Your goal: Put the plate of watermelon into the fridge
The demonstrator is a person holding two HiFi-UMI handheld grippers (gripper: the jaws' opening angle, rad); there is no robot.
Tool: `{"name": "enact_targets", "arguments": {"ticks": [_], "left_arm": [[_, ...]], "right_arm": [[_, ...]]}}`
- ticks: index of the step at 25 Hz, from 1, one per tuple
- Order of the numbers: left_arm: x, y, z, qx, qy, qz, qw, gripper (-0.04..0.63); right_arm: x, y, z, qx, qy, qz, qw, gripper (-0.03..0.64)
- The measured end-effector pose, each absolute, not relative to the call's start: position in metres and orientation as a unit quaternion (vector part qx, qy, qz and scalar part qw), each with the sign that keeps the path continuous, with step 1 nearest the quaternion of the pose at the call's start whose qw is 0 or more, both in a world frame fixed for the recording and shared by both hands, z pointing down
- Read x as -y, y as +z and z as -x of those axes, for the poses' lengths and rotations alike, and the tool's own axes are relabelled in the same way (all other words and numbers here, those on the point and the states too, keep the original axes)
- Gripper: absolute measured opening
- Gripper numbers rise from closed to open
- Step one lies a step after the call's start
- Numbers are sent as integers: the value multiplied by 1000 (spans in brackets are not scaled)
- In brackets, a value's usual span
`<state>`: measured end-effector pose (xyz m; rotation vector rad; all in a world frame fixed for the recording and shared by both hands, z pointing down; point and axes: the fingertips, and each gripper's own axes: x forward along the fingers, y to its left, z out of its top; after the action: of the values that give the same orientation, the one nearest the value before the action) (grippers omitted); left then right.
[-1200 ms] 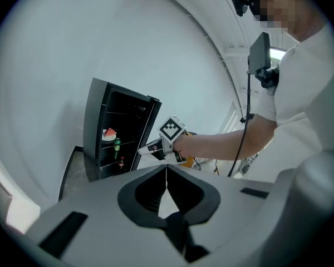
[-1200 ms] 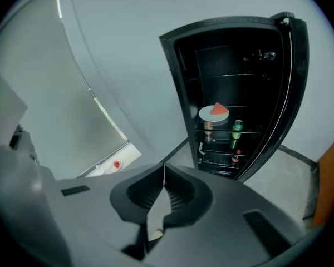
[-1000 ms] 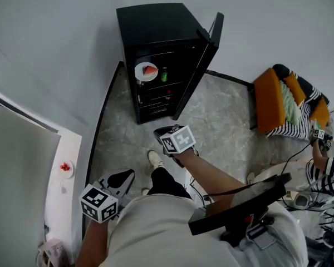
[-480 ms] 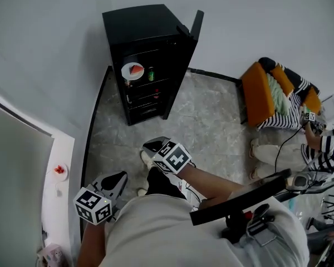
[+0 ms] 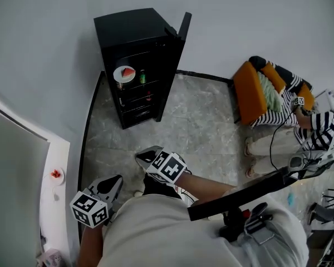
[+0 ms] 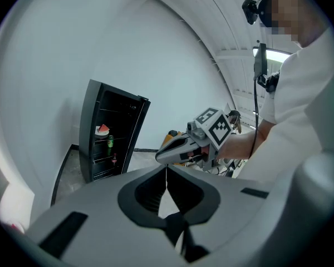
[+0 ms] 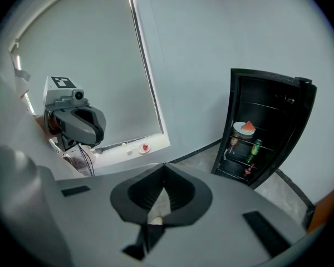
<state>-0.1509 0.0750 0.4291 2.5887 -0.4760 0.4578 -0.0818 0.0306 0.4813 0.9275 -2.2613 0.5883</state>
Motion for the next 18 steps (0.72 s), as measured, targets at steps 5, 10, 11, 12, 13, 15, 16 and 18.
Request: {"name": "enact_targets", "arguments": {"ticks": [5,10,11,12,13,15,16,18], "left_arm": [[-101,431,171,170,159,-947,221,12],[-114,443,188,164,150,-952,212,12],[-117,444,192,163,149,-952,211,12],[-121,445,197,162,147,-953,209,12],[-123,447,202,160,146,-954,208,12],[-124,451,205,156,144,-955,207,12],[-120,452,201,156,144,-955,207,12],[-103,448,183,159,147,-953,212,12]], "right_arm": [[-58,478,107,860,203,-354,308,14],[-69,482,123,858,188,-364,309,14],[-72,483,127,858,186,-366,309,14],[-76,483,132,857,184,-368,309,14],[-78,485,135,856,183,-370,310,14],[-79,488,137,854,182,-374,311,14],[-75,488,133,854,182,-374,311,14],[-58,485,116,856,186,-368,311,14]]}}
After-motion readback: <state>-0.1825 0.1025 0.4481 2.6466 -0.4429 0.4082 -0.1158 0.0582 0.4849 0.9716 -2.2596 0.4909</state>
